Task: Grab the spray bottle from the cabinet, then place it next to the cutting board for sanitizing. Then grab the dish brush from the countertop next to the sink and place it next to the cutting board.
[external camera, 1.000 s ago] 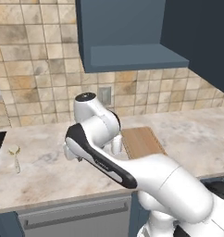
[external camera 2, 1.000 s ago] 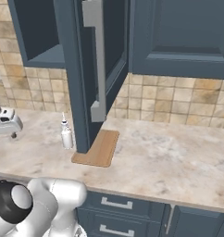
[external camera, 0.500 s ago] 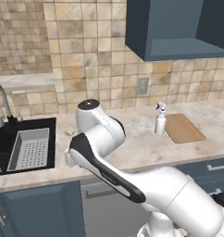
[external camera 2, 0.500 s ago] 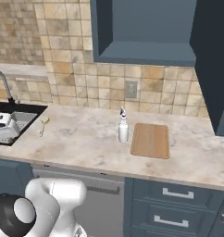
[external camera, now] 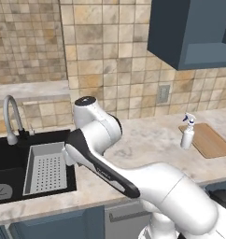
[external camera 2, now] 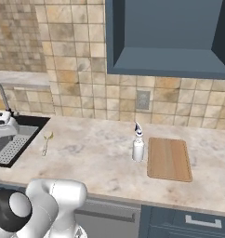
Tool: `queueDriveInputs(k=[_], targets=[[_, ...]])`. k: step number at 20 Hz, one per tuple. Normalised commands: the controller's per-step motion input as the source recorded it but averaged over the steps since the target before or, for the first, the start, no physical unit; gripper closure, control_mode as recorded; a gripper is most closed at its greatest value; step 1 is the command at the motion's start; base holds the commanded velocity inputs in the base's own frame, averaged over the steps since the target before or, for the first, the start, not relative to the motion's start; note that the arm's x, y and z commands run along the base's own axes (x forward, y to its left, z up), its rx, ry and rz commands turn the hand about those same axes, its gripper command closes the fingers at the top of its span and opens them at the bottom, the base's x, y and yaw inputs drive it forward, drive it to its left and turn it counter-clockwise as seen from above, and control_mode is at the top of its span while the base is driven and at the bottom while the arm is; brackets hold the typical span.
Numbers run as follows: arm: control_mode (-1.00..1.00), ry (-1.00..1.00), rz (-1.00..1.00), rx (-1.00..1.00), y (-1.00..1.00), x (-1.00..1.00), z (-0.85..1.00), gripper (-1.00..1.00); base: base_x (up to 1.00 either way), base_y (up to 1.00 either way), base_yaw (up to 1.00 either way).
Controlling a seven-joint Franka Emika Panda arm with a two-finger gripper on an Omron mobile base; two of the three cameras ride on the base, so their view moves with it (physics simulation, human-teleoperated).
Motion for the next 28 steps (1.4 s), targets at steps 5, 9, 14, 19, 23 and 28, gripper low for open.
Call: queueDriveInputs(k=[5, 9, 14, 19, 23, 28], targets=[[-1.0, 0.0, 0.0, 0.0, -0.05, 0.62, 0.0, -1.0, 0.0, 0.0, 0.0], [-1.0, 0.0, 0.0, 0.0, -0.39, 0.48, -0.17, -1.0, 0.0, 0.0, 0.0], [-1.0, 0.0, 0.0, 0.0, -0.12, 0.38, -0.4, -1.0, 0.0, 0.0, 0.0], [-1.0, 0.0, 0.0, 0.0, -0.16, 0.5, -0.45, -1.0, 0.0, 0.0, 0.0], [-1.0, 0.0, 0.0, 0.0, -0.22, 0.47, -0.29, -1.0, 0.0, 0.0, 0.0], [-1.0, 0.0, 0.0, 0.0, 0.0, 0.51, -0.28, -1.0, 0.0, 0.0, 0.0]])
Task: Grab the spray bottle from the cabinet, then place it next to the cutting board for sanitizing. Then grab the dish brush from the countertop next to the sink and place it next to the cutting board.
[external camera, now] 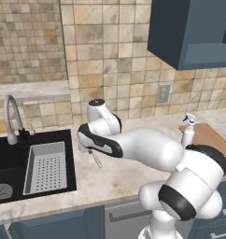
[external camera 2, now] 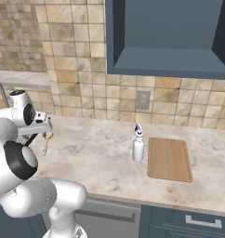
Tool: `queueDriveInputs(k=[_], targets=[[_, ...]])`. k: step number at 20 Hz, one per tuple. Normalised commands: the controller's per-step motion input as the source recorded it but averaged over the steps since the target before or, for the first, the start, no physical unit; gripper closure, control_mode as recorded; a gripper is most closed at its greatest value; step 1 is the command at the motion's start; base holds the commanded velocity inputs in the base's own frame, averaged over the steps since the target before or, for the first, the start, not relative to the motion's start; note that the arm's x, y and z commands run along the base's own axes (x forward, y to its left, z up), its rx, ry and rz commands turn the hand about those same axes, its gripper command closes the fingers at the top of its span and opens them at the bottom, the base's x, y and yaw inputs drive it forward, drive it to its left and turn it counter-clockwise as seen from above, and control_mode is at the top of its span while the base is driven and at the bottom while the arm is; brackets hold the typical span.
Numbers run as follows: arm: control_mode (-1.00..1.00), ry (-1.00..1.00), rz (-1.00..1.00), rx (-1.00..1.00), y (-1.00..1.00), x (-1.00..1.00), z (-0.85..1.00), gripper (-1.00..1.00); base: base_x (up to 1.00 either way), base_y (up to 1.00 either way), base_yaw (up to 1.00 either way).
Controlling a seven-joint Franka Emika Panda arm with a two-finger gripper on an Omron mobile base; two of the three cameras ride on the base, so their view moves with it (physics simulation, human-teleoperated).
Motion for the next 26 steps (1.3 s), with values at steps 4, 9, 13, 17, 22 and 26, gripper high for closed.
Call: queueDriveInputs(k=[4, 9, 13, 17, 22, 26], targets=[[-1.0, 0.0, 0.0, 0.02, -0.01, 0.38, -0.38, -1.0, 0.0, 0.0, 0.0], [-1.0, 0.0, 0.0, 0.03, 0.0, 0.33, -0.33, -1.0, 0.0, 0.0, 0.0], [-1.0, 0.0, 0.0, 0.0, 0.0, 0.25, -0.24, -1.0, 0.0, 0.0, 0.0], [-1.0, 0.0, 0.0, 0.0, 0.0, 0.21, -0.24, -1.0, 0.0, 0.0, 0.0], [-1.0, 0.0, 0.0, 0.0, 0.0, 0.07, -0.23, -1.0, 0.0, 0.0, 0.0], [-1.0, 0.0, 0.0, 0.0, 0.07, 0.11, -0.23, -1.0, 0.0, 0.0, 0.0]])
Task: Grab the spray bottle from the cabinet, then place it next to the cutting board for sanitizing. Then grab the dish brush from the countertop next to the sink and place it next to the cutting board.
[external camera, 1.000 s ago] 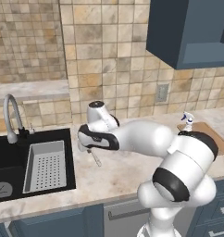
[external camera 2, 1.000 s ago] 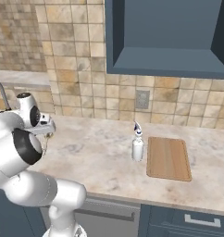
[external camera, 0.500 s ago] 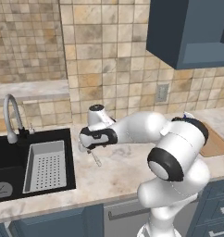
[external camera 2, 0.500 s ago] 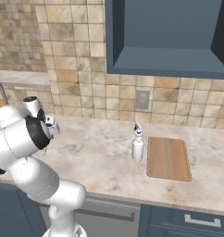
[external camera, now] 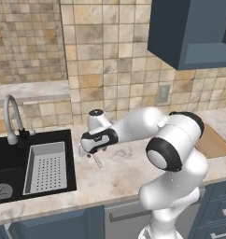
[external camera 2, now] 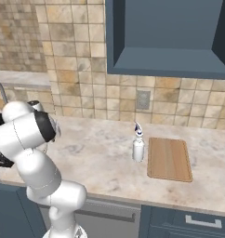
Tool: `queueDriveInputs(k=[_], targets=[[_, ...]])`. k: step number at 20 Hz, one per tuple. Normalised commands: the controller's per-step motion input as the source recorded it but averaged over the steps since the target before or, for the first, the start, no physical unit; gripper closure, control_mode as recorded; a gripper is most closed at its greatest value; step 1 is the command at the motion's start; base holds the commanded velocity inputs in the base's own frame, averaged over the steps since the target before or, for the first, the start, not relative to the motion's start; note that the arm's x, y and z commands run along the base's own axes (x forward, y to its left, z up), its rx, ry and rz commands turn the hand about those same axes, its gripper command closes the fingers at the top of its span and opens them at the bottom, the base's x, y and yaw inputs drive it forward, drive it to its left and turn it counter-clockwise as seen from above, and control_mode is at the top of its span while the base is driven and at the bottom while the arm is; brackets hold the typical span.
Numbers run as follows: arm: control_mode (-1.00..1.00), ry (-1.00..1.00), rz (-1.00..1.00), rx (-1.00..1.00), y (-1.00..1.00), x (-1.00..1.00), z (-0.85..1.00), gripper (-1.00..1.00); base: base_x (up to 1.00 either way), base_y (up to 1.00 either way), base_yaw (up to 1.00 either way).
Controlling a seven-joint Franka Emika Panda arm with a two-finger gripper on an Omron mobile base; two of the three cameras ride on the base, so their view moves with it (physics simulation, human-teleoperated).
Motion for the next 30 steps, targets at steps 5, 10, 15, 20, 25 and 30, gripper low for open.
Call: queueDriveInputs(k=[5, 10, 15, 20, 25, 30], targets=[[-1.0, 0.0, 0.0, 0.0, 0.0, 0.15, -0.25, -1.0, 0.0, 0.0, 0.0], [-1.0, 0.0, 0.0, 0.0, 0.0, 0.17, -0.2, -1.0, 0.0, 0.0, 0.0], [-1.0, 0.0, 0.0, 0.0, 0.0, 0.19, -0.17, -1.0, 0.0, 0.0, 0.0], [-1.0, 0.0, 0.0, 0.0, 0.0, 0.18, -0.18, -1.0, 0.0, 0.0, 0.0], [-1.0, 0.0, 0.0, 0.0, 0.03, 0.08, -0.2, 1.0, 0.0, 0.0, 0.0], [-1.0, 0.0, 0.0, 0.0, 0.0, 0.0, -0.18, 1.0, 0.0, 0.0, 0.0]])
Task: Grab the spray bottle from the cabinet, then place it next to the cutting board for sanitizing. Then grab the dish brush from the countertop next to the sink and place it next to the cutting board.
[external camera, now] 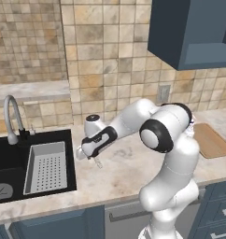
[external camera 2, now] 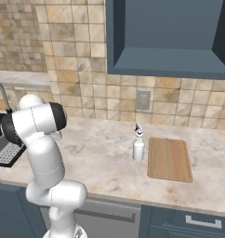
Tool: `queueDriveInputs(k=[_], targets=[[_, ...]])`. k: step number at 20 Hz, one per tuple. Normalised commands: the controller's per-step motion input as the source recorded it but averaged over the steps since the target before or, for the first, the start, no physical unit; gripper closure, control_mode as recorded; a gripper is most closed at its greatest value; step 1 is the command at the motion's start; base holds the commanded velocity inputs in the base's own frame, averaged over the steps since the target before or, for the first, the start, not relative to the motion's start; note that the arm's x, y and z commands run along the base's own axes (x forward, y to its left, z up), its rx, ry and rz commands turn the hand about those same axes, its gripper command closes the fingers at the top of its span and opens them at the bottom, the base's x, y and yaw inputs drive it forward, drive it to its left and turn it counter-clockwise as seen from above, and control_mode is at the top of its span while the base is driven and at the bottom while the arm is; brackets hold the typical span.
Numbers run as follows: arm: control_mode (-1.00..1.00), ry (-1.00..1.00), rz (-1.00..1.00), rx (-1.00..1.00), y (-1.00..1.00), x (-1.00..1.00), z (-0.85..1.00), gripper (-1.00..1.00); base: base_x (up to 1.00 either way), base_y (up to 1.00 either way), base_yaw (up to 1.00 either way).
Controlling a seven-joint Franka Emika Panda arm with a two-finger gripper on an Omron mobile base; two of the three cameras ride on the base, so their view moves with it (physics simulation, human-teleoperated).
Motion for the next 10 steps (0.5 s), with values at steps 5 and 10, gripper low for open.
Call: queueDriveInputs(k=[5, 10], targets=[[-1.0, 0.0, -0.01, 0.01, -0.02, -0.16, -0.03, 1.0, 0.0, 0.0, 0.0], [-1.0, -0.07, -0.13, 0.0, -0.66, -0.51, 0.65, 1.0, 0.0, 0.0, 0.0]])
